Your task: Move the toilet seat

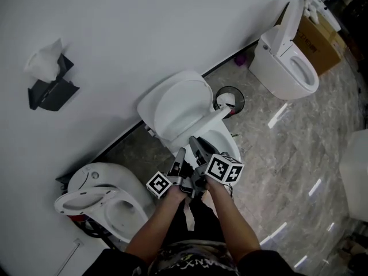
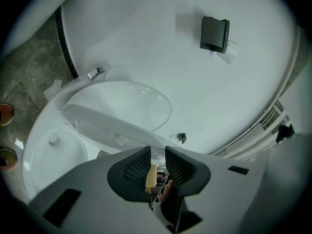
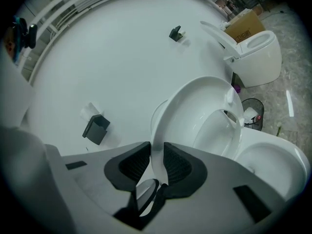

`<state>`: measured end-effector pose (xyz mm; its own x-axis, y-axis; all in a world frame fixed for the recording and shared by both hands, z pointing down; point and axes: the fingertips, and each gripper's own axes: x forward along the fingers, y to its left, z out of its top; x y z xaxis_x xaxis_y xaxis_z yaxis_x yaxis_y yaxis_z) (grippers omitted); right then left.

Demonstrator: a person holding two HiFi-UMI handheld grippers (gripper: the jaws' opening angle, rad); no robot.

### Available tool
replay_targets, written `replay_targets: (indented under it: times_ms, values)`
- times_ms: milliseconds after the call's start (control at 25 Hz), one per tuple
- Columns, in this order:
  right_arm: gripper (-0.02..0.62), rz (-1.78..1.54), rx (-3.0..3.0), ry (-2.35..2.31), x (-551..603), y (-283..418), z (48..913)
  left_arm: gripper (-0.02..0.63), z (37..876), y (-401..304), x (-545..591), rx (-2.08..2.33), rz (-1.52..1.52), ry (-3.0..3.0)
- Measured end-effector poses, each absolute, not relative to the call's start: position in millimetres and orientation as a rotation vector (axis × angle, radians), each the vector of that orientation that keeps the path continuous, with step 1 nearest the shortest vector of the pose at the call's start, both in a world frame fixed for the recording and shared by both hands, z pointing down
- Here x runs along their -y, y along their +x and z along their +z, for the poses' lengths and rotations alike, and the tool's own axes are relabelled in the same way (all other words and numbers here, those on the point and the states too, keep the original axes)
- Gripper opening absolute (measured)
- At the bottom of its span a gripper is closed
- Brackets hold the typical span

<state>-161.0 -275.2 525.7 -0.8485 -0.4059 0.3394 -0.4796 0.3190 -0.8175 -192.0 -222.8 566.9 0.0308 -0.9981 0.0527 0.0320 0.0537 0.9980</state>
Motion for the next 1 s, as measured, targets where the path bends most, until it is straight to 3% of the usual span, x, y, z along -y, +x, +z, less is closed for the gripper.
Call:
replay_targets:
  times_ms: [1000]
  values:
    - [0.095,1.567,2.541,0.817,332,-253,529,0.118,569,-276,274,1.164,-1.209,1.153]
